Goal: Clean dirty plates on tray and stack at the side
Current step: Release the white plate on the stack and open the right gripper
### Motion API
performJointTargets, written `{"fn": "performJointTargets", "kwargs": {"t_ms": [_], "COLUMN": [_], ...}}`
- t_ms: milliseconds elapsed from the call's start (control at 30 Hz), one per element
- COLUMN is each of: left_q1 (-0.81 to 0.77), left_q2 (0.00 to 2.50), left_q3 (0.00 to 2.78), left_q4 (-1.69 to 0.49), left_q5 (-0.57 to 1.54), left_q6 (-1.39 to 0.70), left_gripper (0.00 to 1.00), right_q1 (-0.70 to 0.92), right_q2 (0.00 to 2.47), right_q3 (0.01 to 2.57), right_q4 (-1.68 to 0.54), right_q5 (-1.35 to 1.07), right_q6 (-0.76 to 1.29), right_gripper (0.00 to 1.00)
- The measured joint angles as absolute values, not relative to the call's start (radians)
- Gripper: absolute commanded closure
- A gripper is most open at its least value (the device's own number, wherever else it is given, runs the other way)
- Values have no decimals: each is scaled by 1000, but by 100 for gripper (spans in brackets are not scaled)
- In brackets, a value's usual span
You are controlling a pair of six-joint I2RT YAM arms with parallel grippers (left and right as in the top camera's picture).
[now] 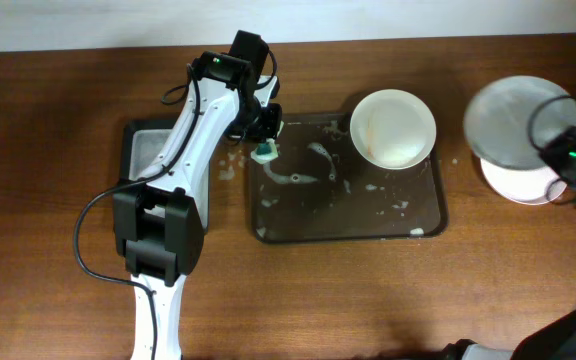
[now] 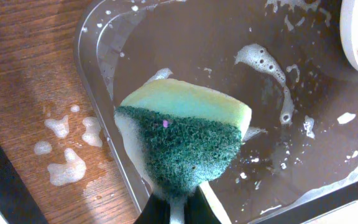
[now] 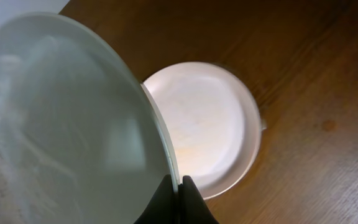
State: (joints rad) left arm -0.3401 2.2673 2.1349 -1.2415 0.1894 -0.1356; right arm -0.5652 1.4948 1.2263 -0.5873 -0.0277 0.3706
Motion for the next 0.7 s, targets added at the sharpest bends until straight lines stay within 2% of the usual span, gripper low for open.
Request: {"fn": "performJointTargets", "kwargs": {"t_ms": [167,333,600,633,700], "left_q1": [-340,-340,-340,-340,-340], "left_q2": [2267,2267,2267,2267,2267], "left_q3": [2135,2135,2135,2135,2135], "left_q4": [-1241,-1242,-1242,-1242,-1242], "left_q5": [190,189,190,189,189], "left_q6": [-136,-136,-136,-136,-136], "left_gripper": [99,99,99,99,99], "right_q1": [-642,-646,-646,-646,-646], "right_q2": [1618,1769,1881,1892,1905], "right_q3": [1229,1229,1229,1229,1229], "right_q4": [-546,-499,-414,-414,-413], "right_q5": [-77,-38,13,18,26], "right_q6": [375,378,386,386,389], "right_gripper": [96,96,96,95,83]}}
